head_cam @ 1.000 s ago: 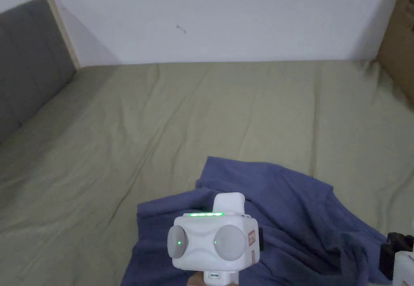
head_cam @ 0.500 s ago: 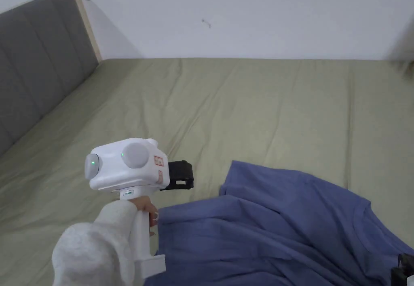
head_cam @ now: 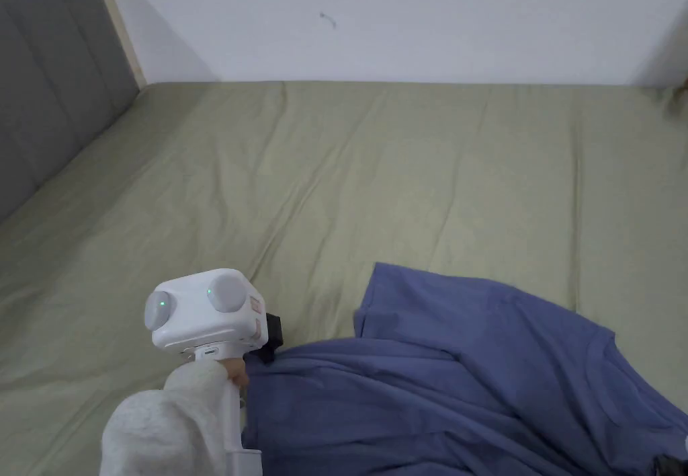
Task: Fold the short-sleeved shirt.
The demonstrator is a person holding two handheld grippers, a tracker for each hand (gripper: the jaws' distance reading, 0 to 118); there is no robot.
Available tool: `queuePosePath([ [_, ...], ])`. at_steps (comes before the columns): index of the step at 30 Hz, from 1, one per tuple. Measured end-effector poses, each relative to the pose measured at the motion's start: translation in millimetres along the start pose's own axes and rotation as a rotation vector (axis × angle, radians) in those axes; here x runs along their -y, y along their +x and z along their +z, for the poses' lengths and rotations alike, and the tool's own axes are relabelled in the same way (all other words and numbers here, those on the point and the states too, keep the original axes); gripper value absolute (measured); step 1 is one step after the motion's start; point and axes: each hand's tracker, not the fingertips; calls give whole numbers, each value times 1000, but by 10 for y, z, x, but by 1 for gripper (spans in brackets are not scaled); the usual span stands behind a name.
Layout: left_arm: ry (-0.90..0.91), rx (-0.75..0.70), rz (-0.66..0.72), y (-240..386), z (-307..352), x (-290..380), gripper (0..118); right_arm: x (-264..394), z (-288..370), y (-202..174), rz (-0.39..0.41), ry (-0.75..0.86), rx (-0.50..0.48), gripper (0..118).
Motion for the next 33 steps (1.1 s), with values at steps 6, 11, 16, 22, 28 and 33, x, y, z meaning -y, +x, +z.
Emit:
queuePosePath([
  [6,30,-27,-47,54,190,39,3,12,9,-24,15,-25,-11,0],
  [11,156,77,-5,-37,707,100,3,-376,27,93,-15,30,-114,0],
  [16,306,106,-71,20,1255,335,3,-1038,-149,232,-120,94,-337,0],
  [22,356,96,-94,109,1475,652,3,-1863,-1042,-52,126,2,-369,95],
  [28,353,76,-118,98,1425,712,3,-2243,-2216,-497,173,-196,-315,95],
  [33,325,70,-138,17,1333,648,3,-2051,-2891,-651,234,-392,-249,93],
])
